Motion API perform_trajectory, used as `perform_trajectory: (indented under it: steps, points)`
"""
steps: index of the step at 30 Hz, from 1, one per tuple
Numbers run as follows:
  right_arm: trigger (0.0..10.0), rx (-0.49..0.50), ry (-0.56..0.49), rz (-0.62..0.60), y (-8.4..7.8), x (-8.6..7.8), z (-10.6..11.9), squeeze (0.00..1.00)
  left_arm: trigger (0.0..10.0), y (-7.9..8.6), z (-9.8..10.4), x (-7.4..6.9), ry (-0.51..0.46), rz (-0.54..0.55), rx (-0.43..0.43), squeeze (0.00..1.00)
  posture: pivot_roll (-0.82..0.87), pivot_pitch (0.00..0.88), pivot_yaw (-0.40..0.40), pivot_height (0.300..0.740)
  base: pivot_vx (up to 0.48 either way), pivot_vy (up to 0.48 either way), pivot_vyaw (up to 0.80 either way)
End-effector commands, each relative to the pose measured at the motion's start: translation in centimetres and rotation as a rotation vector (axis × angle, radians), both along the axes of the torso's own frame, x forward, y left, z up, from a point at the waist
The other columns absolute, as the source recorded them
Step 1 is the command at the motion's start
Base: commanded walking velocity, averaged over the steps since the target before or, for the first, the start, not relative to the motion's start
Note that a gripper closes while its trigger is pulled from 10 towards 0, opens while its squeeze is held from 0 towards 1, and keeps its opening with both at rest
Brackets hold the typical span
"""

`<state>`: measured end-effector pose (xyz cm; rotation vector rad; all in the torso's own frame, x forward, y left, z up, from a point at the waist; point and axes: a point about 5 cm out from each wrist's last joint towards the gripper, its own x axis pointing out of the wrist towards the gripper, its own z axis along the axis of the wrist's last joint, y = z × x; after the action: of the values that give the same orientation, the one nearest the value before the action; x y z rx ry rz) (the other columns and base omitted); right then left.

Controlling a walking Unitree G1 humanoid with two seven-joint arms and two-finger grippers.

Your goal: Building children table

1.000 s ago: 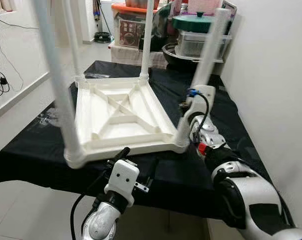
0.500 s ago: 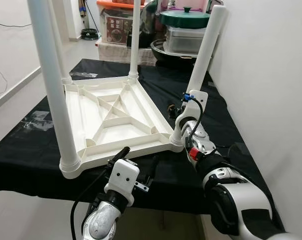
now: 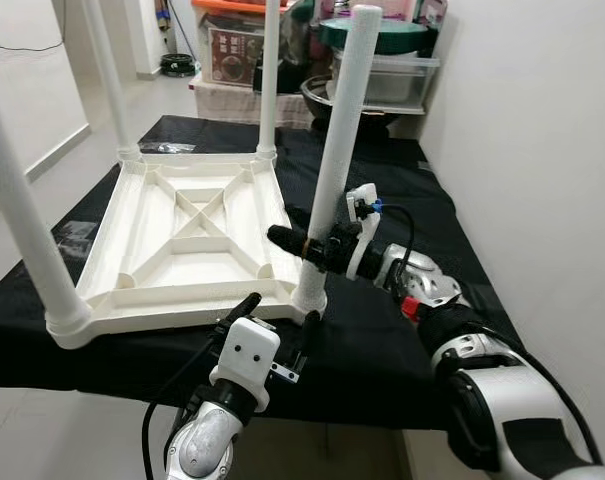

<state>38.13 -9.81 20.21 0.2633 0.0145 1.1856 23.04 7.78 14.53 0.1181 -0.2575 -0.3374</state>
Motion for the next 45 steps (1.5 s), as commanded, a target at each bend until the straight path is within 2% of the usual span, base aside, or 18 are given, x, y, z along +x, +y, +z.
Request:
perform_trajectory:
  steps: [1,6,7,11,14,17,21,25,26,28,34,35,36,37,38,39,40,45]
  points:
    - [10.0,-0.028,-0.025,0.080,0.5,-0.4,0.1,0.00,10.0,-0.2,-0.4,-0.1,0.017,-0.002,0.008,0.00,0.09,0.027,-0.128,0.740,0.000,0.000,0.00]
    - [10.0,-0.047,-0.027,0.272,1.9,-1.4,0.1,0.00,10.0,-0.2,-0.5,-0.2,0.019,-0.005,0.008,0.00,0.09,0.017,-0.127,0.740,0.000,0.000,0.00]
    - [0.0,-0.039,-0.017,0.289,2.3,-1.5,0.1,0.00,10.0,-0.2,-0.5,-0.2,0.019,-0.005,0.009,0.00,0.09,0.013,-0.131,0.740,0.000,0.000,0.00]
    - [0.0,-0.056,-0.038,0.237,2.8,-1.2,0.1,0.00,10.0,-0.2,-0.5,-0.2,0.020,-0.003,0.011,0.00,0.09,0.012,-0.129,0.740,0.000,0.000,0.00]
    - [0.0,-0.084,-0.060,0.111,2.8,-0.6,-0.1,0.00,10.0,-0.3,-0.6,-0.2,0.021,-0.004,0.013,0.00,0.09,0.008,-0.128,0.740,0.000,0.000,0.00]
    - [0.0,-0.110,-0.030,-0.195,1.9,1.0,0.0,0.00,10.0,-0.2,-0.6,-0.3,0.022,-0.004,0.012,0.00,0.09,0.004,-0.127,0.740,0.000,0.000,0.00]
    - [0.0,-0.135,-0.009,-0.368,1.1,1.8,0.0,0.00,10.0,-0.2,-0.6,-0.3,0.023,-0.005,0.013,0.00,0.09,0.006,-0.125,0.740,0.000,0.000,0.00]
    - [0.0,-0.156,0.085,-0.917,-2.1,3.3,-0.2,0.00,10.0,-0.2,-0.5,-0.2,0.023,-0.004,0.012,0.00,0.08,0.015,-0.122,0.740,0.000,0.000,0.00]
    - [0.0,-0.156,0.085,-0.917,-2.1,3.3,-0.2,0.00,10.0,-0.2,-0.5,-0.2,0.023,-0.004,0.012,0.00,0.08,0.015,-0.122,0.740,0.000,0.000,0.00]
    - [0.0,-0.224,0.171,-1.246,-4.8,3.3,-1.4,0.00,10.0,-0.2,-0.5,-0.2,0.022,-0.007,0.015,0.00,0.08,0.016,-0.122,0.740,0.000,0.000,0.00]
    - [0.0,-0.215,0.231,-1.429,-5.3,2.9,-2.1,0.00,10.0,-0.2,-0.4,-0.1,0.020,-0.006,0.015,0.00,0.08,0.019,-0.123,0.740,0.000,0.000,0.00]
    - [7.8,-0.203,0.228,-1.412,-4.8,2.9,-2.1,0.00,10.0,-0.3,-0.4,-0.1,0.020,-0.006,0.016,0.00,0.08,0.019,-0.123,0.740,0.000,0.000,0.00]
    - [7.8,-0.203,0.228,-1.412,-4.8,2.9,-2.1,0.00,10.0,-0.3,-0.4,-0.1,0.020,-0.006,0.016,0.00,0.08,0.019,-0.123,0.740,0.000,0.000,0.00]
    - [10.0,-0.185,0.202,-1.382,-4.0,2.9,-1.8,0.00,10.0,-0.2,-0.4,-0.1,0.021,-0.006,0.016,0.00,0.08,0.024,-0.120,0.740,0.000,0.000,0.00]
    - [10.0,-0.185,0.202,-1.382,-4.0,2.9,-1.8,0.00,10.0,-0.2,-0.4,-0.1,0.021,-0.006,0.016,0.00,0.08,0.024,-0.120,0.740,0.000,0.000,0.00]
    - [10.0,-0.120,0.141,-1.237,-2.0,3.0,-1.1,0.00,10.0,-0.3,-0.4,-0.1,0.021,-0.006,0.015,0.00,0.08,0.024,-0.120,0.740,0.000,0.000,0.00]
    - [10.0,-0.098,0.086,-1.182,-1.3,3.0,-0.6,1.00,10.0,-0.2,-0.4,0.0,0.022,-0.006,0.015,0.00,0.08,0.025,-0.122,0.740,0.000,0.000,0.00]
    - [10.0,-0.045,0.032,-1.040,-0.4,2.8,-0.6,1.00,10.0,-0.3,-0.4,0.0,0.023,-0.007,0.015,0.00,0.08,0.025,-0.125,0.740,0.000,0.000,0.00]
